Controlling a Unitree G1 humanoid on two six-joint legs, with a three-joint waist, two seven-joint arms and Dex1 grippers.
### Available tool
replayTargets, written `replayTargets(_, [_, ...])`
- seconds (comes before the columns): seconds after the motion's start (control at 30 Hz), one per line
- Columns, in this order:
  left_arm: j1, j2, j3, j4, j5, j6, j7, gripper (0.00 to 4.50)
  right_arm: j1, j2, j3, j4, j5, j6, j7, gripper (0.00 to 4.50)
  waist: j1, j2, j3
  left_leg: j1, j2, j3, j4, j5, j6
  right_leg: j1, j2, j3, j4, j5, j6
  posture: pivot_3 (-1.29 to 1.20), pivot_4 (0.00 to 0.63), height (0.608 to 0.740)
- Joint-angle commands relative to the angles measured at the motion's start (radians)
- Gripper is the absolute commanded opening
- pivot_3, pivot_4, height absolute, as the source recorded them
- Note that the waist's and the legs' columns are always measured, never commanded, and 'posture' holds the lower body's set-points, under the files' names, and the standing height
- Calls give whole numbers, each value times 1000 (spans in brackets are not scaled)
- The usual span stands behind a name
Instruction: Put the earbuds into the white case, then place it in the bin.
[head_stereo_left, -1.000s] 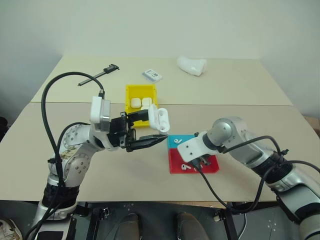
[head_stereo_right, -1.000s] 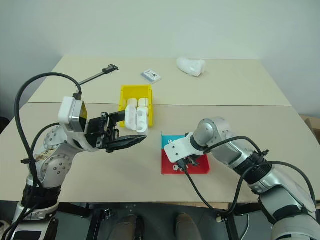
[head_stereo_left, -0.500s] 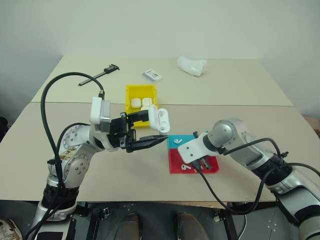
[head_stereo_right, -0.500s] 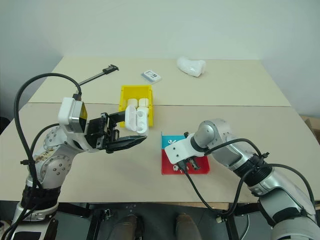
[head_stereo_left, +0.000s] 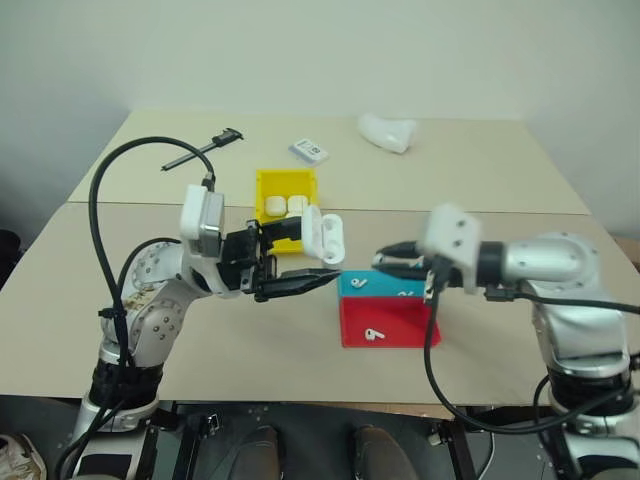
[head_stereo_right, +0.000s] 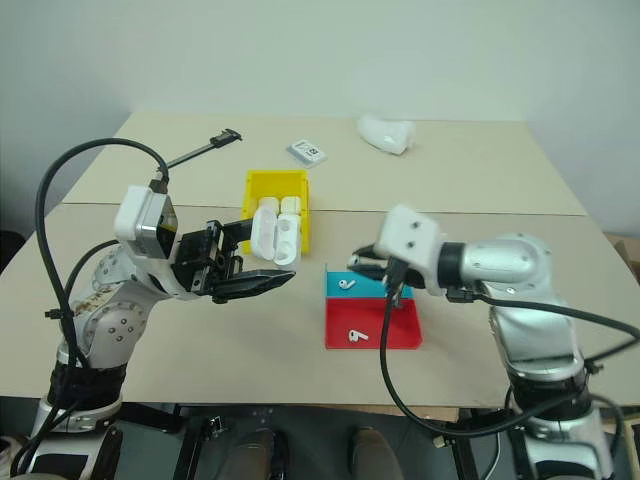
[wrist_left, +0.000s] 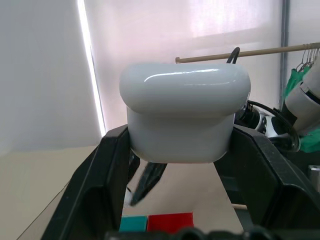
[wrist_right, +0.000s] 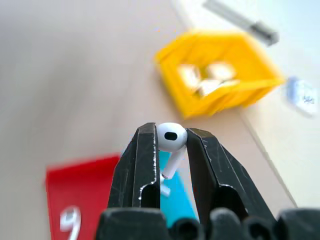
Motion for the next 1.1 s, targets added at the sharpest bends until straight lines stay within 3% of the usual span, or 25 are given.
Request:
replayTargets(0.03, [-42, -8, 0, 19, -10, 9, -19, 2741, -18, 129, -206, -113, 237, 127, -137, 603, -3, 0, 0, 0, 0, 0, 0, 0, 0, 0, 1, 0, 0, 0, 0, 0, 150, 740])
replayTargets(0.2, [-57, 4, -4, 26, -16, 69, -12, 2741, -96, 318, -340, -153, 551, 250, -370, 603, -9, 2, -1, 0, 1, -2, -1, 0, 0, -1, 2, 1, 0, 0, 0, 0, 150, 740])
replayTargets(0.43, [-80, -8, -13, 41, -1, 78, -26, 2741, -94, 302, -213, -184, 691, 222, -506, 603, -8, 2, -1, -1, 0, -1, -1, 0, 0, 0, 1, 0, 0, 0, 0, 0, 150, 740])
replayTargets(0.7, [-88, -10, -12, 55, 9, 70, -45, 2741, -39, 187, -57, -189, 672, 128, -497, 603, -9, 2, -1, -1, 0, -2, -1, 0, 0, -1, 1, 0, -1, 0, 0, 0, 150, 740])
replayTargets(1.1, [-81, -9, -9, 42, 27, 56, -57, 2741, -25, 92, 41, -147, 614, -1, -526, 603, -8, 2, -1, -1, 1, -3, -1, 0, 0, -1, 1, 0, -1, 0, 0, 0, 150, 740])
